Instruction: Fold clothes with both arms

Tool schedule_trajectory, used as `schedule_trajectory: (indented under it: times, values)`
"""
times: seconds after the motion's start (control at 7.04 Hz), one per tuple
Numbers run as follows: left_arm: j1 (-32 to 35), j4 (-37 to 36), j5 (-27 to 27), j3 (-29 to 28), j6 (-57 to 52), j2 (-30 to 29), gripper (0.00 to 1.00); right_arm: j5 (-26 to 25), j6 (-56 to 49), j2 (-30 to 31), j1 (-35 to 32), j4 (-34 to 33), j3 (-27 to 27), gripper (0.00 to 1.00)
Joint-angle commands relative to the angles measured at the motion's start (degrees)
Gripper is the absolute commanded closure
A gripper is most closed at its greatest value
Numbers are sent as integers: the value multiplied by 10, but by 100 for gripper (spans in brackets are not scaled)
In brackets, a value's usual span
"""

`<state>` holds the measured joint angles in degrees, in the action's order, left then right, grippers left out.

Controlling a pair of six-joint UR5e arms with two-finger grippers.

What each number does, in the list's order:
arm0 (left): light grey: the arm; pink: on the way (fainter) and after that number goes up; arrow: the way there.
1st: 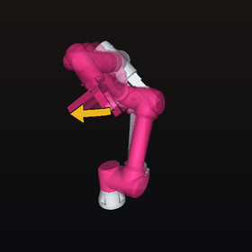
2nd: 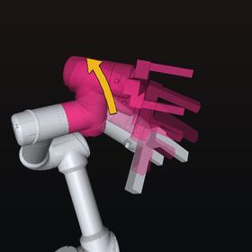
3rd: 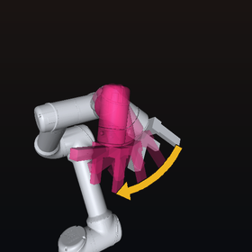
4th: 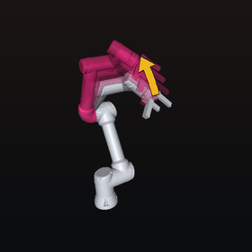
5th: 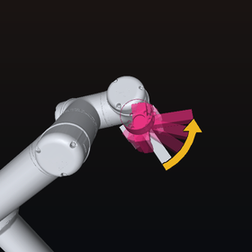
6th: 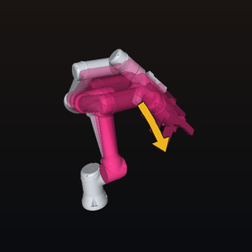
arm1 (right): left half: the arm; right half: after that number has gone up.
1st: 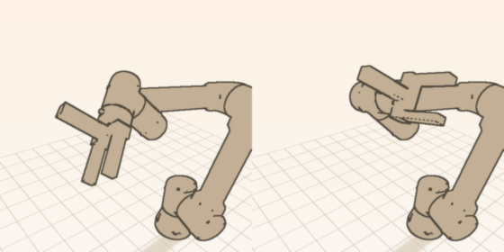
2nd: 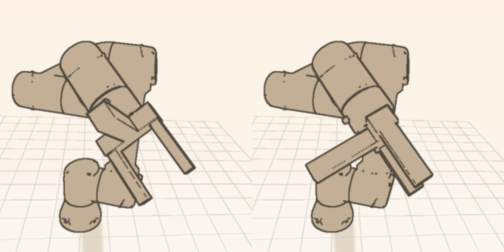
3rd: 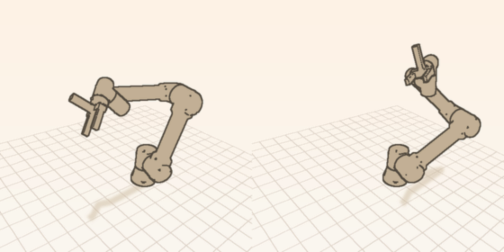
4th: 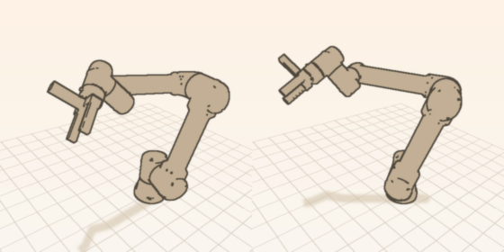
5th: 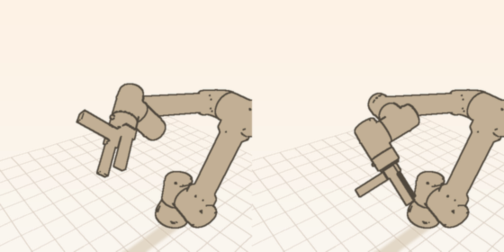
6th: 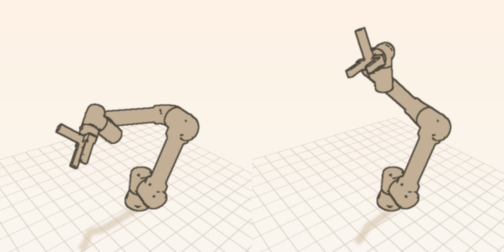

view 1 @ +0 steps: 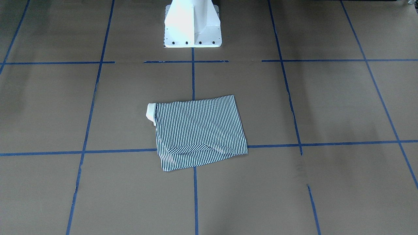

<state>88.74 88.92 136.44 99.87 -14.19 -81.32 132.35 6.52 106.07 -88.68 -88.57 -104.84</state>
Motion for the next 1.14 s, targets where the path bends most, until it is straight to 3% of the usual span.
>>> schedule_trajectory:
  times: [0.0, 0.99]
  values:
    - [3, -9, 3, 7, -9, -4, 0, -11, 0, -2, 3, -13, -6, 0]
    - [3, -2, -3, 10, -8, -1, 0, -12, 0, -4, 4, -13, -5, 0]
